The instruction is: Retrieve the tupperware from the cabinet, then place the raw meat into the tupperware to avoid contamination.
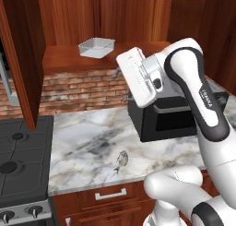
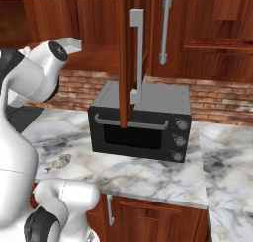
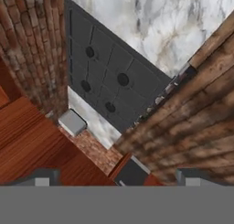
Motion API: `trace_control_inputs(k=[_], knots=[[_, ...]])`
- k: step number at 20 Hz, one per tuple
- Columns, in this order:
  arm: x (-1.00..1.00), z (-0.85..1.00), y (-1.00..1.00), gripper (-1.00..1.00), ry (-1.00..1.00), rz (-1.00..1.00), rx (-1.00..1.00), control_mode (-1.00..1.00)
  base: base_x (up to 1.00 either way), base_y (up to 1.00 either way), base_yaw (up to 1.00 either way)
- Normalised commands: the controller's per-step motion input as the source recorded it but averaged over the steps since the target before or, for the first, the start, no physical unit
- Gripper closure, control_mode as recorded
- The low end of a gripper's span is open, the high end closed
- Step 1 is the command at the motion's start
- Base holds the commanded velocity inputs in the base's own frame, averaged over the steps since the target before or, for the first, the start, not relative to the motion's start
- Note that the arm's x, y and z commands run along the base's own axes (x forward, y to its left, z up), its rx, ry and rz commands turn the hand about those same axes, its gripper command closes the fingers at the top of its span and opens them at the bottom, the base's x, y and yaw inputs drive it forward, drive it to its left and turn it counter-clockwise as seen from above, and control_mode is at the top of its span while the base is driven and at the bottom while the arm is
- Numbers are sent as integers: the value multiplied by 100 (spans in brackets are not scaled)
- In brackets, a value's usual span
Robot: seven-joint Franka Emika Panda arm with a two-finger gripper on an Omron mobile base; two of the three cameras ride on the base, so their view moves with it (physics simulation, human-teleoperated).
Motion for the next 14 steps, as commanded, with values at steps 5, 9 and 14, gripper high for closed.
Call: trace_control_inputs(k=[5,9,14], knots=[[47,28,-13,-100,-28,1,0,-100,0,0,0],[25,5,-18,-100,-42,1,-9,-100,0,0,0],[7,2,-27,-100,-34,0,-12,-100,0,0,0]])
